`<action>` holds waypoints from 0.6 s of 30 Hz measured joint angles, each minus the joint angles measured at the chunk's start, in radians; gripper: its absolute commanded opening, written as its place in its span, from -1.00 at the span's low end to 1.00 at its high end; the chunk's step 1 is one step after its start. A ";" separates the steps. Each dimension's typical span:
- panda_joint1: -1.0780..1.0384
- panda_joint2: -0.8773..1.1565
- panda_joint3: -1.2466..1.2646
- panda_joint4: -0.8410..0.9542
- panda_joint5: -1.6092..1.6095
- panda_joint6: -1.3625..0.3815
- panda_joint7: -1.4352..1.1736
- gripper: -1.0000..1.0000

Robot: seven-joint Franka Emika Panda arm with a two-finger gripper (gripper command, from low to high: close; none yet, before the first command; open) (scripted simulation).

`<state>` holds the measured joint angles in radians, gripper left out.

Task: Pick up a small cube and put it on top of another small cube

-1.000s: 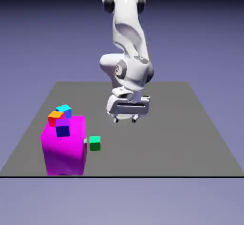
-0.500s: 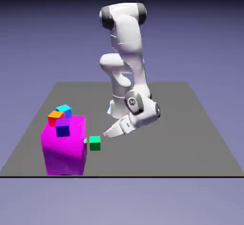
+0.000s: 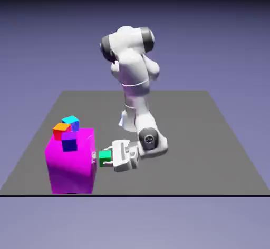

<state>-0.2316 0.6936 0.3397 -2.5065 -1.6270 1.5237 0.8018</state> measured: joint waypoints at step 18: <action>0.419 -0.526 -0.331 0.220 0.134 0.205 -0.559 -1.00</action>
<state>0.1873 0.1676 0.0084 -2.2861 -1.4931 1.7287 0.2431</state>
